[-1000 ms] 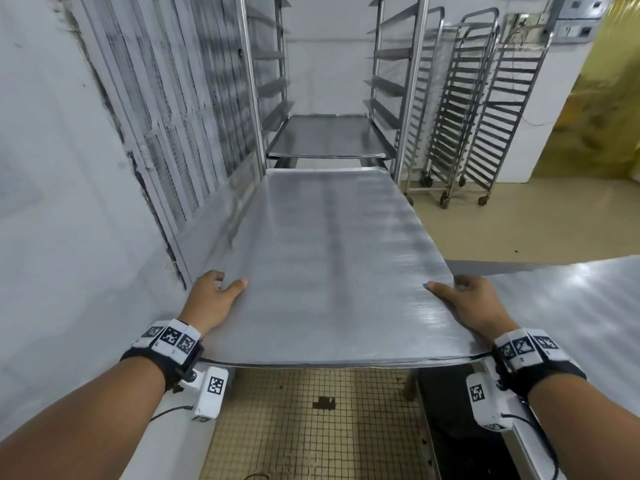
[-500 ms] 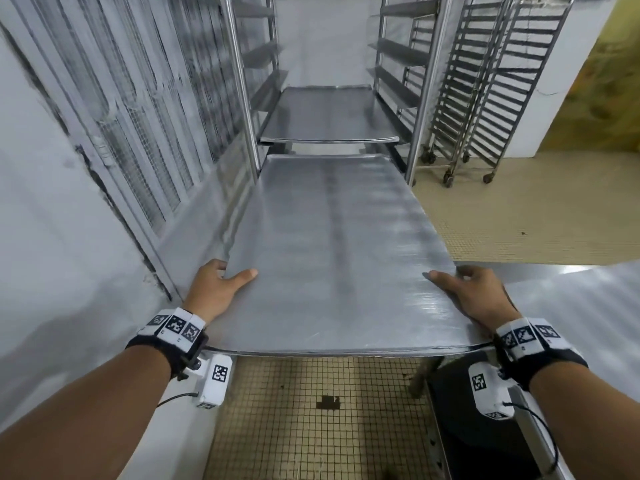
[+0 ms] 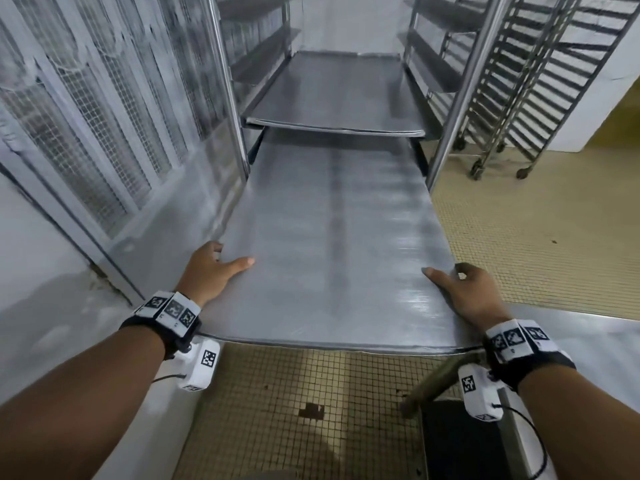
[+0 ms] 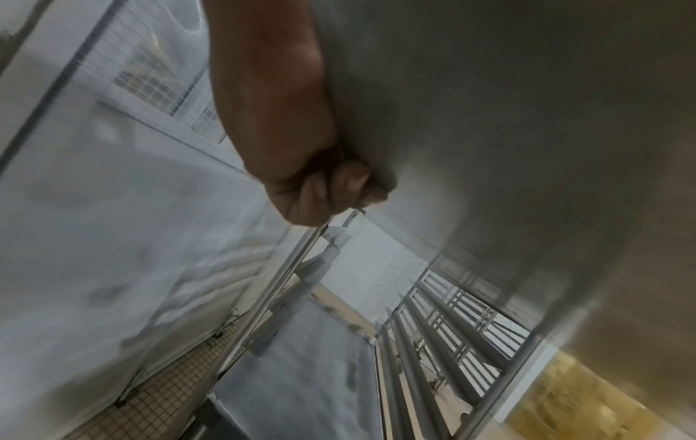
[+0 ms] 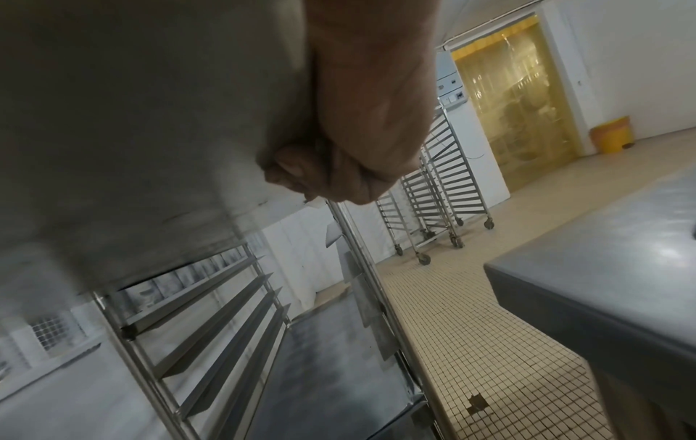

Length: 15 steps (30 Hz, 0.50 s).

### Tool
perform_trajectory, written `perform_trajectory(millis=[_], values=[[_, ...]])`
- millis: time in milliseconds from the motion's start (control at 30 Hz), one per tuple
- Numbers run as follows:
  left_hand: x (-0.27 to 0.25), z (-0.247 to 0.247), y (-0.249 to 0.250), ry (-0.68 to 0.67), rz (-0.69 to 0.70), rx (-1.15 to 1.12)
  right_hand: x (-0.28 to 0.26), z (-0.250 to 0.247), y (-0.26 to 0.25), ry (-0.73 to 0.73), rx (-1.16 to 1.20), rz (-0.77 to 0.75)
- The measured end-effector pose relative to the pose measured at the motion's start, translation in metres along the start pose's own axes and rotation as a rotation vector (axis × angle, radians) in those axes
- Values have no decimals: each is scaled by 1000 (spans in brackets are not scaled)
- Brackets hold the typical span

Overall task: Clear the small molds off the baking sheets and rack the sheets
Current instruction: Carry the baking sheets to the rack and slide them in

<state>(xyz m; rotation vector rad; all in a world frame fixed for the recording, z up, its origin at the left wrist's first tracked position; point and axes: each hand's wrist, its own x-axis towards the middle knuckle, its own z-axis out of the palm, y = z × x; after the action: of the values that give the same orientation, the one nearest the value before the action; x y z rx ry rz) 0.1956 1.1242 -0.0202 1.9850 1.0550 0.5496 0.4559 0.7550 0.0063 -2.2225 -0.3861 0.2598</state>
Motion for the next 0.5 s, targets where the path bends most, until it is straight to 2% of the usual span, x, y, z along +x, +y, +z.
perform_trajectory(millis=[267,500], values=[[74,23,8,-18,-10,-23,71,9,-17,-52,16,28],[153,41,18,-84,51,-105,132,28,-32,3,19,67]])
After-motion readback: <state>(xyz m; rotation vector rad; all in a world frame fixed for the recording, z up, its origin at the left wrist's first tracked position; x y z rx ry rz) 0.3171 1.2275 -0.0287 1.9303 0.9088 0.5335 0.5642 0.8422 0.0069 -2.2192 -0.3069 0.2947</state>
